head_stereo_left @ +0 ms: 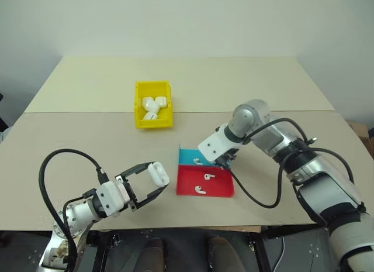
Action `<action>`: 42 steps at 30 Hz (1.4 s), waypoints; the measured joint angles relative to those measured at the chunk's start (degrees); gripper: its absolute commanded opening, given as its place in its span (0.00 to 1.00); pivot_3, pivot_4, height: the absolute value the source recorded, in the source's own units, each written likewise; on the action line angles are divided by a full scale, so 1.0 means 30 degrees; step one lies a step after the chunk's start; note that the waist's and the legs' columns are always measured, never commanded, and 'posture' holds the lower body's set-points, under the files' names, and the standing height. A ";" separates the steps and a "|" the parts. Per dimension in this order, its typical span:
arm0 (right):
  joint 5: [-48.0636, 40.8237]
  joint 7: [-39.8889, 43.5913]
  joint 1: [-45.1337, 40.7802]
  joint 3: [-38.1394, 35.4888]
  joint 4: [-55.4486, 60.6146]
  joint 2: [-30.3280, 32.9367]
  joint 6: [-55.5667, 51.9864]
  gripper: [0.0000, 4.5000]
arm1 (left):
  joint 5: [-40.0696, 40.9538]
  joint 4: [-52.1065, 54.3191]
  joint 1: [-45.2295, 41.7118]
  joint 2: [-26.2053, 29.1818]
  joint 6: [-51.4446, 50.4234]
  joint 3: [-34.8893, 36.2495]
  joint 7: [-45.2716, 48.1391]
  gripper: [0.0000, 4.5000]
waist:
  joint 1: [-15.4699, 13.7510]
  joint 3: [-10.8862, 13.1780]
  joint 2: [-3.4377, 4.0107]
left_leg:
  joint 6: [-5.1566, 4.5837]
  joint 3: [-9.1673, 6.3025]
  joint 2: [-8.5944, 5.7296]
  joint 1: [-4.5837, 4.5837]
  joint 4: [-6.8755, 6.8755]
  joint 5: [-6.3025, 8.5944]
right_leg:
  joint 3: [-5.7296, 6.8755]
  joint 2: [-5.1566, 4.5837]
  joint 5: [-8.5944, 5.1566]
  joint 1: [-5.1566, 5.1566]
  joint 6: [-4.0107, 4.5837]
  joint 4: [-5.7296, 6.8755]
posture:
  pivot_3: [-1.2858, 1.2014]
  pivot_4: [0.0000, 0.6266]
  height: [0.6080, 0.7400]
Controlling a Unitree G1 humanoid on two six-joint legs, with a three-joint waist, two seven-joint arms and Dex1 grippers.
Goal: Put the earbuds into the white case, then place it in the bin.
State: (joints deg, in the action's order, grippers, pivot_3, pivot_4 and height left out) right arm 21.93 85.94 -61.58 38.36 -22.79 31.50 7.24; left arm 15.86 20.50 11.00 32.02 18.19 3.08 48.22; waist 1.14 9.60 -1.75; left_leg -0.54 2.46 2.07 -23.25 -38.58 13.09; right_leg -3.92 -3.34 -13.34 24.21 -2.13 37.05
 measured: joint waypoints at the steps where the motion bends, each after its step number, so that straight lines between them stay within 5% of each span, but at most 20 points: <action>1: 0.0042 -0.0003 0.0000 0.0005 -0.0127 -0.0025 0.0096 0.55 | -0.0001 0.0001 0.0001 0.0000 -0.0019 -0.0002 -0.0026 0.61 | -0.0001 0.0000 0.0000 | 0.0000 0.0000 0.0001 0.0001 0.0000 0.0000 | 0.0000 0.0000 -0.0001 0.0000 0.0001 0.0000 | 0.52 0.24 1.00; 34: 0.0541 -0.0197 -0.0018 0.0103 -0.1363 -0.0536 0.2621 0.55 | -0.0585 0.1173 0.0277 0.0156 -0.2029 -0.0230 -0.0981 0.61 | 0.0031 0.0000 0.0001 | 0.0001 0.0000 0.0007 0.0025 0.0037 0.0000 | 0.0002 -0.0001 -0.0008 -0.0003 0.0018 -0.0003 | 0.52 0.24 1.00; 36: 0.0567 -0.0257 -0.0019 0.0107 -0.1384 -0.0535 0.2766 0.46 | -0.0656 0.1173 0.0273 0.0155 -0.2037 -0.0230 -0.1035 0.61 | 0.0034 0.0000 0.0002 | 0.0001 0.0000 0.0007 0.0026 0.0042 0.0000 | 0.0002 0.0000 -0.0010 0.0000 0.0020 -0.0003 | 0.52 0.24 1.00; 42: 0.0921 -0.0777 -0.0022 0.0128 -0.1638 -0.0534 0.3394 0.46 | -0.0722 0.1173 0.0257 0.0155 -0.2180 -0.0230 -0.1103 0.61 | 0.0038 0.0000 0.0001 | 0.0001 0.0003 0.0007 0.0032 0.0050 0.0000 | 0.0002 0.0000 -0.0012 -0.0003 0.0024 -0.0005 | 0.52 0.24 1.00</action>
State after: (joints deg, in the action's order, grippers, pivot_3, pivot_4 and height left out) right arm 24.69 83.61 -61.64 38.74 -27.70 29.90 17.42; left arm 13.70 24.02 11.77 32.48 11.65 2.38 44.91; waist 1.26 9.60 -1.75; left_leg -0.54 2.46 2.09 -23.16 -38.43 13.09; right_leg -3.91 -3.34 -13.37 24.20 -2.06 37.04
